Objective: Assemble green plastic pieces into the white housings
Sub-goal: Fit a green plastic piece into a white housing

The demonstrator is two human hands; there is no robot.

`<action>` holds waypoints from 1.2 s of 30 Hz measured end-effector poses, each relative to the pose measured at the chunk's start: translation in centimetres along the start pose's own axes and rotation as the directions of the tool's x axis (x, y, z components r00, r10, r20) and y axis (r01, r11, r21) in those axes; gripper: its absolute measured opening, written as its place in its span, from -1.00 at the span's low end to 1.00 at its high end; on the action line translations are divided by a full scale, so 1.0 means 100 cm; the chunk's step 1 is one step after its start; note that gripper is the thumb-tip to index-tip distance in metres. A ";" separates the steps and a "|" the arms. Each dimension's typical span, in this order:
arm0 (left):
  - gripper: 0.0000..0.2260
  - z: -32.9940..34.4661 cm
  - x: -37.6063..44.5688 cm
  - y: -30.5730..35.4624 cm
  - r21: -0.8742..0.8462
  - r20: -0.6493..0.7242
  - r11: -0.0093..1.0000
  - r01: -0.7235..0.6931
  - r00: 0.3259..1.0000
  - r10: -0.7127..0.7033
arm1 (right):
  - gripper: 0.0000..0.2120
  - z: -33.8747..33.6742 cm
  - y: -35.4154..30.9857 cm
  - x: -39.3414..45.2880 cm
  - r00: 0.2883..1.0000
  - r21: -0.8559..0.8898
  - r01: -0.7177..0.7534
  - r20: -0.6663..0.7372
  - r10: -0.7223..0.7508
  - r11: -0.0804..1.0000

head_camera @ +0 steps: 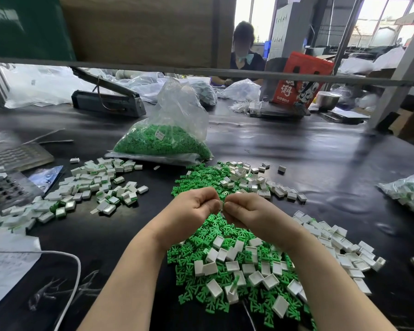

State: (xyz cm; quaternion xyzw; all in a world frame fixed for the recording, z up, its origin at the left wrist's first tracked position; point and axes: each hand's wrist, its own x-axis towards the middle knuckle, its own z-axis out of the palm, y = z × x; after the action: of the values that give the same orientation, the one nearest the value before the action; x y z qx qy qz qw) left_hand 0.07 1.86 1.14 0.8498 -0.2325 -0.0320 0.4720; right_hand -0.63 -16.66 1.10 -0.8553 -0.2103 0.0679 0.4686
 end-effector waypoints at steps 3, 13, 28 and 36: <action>-0.84 -0.003 -0.002 0.002 0.016 0.027 1.000 -0.007 1.000 0.007 | -0.70 -0.002 -0.002 -0.002 0.999 -0.042 0.031 0.025 -0.030 0.999; -0.82 -0.002 -0.001 -0.002 0.029 0.013 0.999 0.016 1.000 -0.016 | -0.68 0.002 -0.003 -0.001 0.999 -0.202 0.046 0.005 -0.045 0.978; -0.93 -0.005 -0.002 0.010 -0.217 -0.083 0.975 -0.041 0.996 0.024 | -0.70 -0.002 0.006 -0.003 0.998 0.379 -0.012 0.057 -0.010 0.926; -0.90 -0.003 -0.001 0.018 -0.195 -0.171 0.978 -0.069 0.985 0.035 | -0.57 0.006 0.007 0.001 0.983 0.728 -0.127 0.182 -0.011 0.674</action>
State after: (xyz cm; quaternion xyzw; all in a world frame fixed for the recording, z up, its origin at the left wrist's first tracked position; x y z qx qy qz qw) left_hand -0.54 1.37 2.75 0.7912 -0.2099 0.0284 0.5738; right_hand -0.49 -16.46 0.21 -0.5914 -0.1773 0.2347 0.7509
